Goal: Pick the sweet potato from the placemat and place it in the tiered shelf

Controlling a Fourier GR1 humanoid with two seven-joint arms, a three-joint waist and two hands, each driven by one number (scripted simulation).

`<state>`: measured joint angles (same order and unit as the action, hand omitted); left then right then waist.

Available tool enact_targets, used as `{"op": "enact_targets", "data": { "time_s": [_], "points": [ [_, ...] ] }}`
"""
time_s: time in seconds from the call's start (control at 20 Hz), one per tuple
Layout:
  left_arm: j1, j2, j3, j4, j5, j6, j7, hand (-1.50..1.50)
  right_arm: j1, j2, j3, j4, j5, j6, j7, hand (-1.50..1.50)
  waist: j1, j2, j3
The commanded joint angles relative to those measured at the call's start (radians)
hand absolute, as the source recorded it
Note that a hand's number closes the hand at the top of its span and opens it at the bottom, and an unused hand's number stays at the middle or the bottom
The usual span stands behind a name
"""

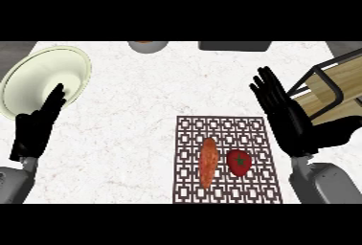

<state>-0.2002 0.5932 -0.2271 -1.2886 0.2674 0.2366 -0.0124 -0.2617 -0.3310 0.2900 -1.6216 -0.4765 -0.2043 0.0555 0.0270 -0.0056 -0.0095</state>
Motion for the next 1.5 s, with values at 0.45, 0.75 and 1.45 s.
{"op": "enact_targets", "data": {
  "time_s": [0.45,0.75,1.45],
  "points": [
    [0.068,-0.163,0.040,-0.271,0.032,0.135,0.024,0.00,-0.091,0.231,0.055,0.242,0.117,-0.097,-0.062,-1.50,-0.009,0.005,0.010],
    [0.084,-0.172,0.050,-0.312,0.005,0.156,0.091,0.00,-0.055,0.004,0.012,0.081,0.047,0.241,-0.059,-1.50,-0.029,0.003,0.010],
    [0.100,-0.176,0.051,-0.324,0.002,0.141,0.084,0.00,-0.412,-0.241,0.376,-0.200,0.464,0.347,0.628,-1.50,-0.015,-0.005,0.005]
  ]
}}
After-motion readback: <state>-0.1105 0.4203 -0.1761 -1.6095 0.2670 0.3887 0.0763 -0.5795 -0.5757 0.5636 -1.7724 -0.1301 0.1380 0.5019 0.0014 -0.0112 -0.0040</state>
